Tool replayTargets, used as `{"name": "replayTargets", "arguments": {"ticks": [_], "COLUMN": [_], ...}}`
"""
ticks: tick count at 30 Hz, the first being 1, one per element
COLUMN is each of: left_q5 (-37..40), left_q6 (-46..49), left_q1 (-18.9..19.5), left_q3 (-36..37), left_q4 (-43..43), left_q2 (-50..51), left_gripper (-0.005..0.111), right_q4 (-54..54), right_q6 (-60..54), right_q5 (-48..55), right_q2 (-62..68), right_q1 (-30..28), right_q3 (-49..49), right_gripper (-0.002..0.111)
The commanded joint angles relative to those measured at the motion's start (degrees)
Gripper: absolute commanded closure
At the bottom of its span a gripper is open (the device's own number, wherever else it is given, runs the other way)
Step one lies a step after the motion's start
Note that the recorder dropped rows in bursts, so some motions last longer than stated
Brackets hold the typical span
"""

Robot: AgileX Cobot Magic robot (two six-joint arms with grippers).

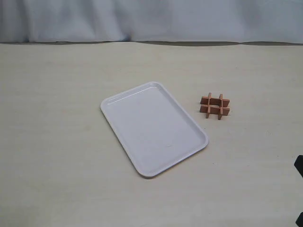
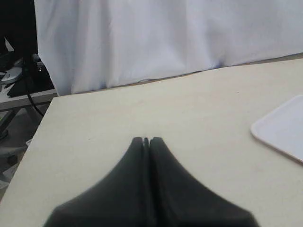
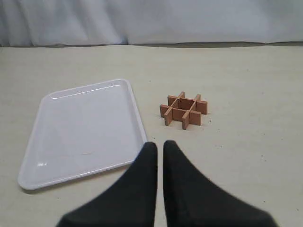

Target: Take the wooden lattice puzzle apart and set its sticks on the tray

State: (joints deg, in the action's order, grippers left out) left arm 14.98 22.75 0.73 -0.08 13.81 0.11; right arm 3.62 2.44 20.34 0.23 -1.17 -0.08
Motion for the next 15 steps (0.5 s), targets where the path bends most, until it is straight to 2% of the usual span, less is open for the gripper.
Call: {"name": "replayTargets", "arguments": {"ticks": [1, 15], "left_q5": [-0.4, -0.5], "left_q6": [-0.1, -0.1], "left_q1": [0.2, 0.2], "left_q3": [0.1, 0.1], "left_q4": [0.3, 0.1], "left_q2": [-0.1, -0.1], "left_gripper": [0.107, 0.107], "right_q4": [0.0, 0.0], "right_q6": [-0.2, -0.2], "right_q5": [-0.5, -3.5], "right_q2": [-0.2, -0.2], "right_q1": [-0.3, -0.3], "right_q3": [0.1, 0.1], "right_gripper": [0.104, 0.104]}}
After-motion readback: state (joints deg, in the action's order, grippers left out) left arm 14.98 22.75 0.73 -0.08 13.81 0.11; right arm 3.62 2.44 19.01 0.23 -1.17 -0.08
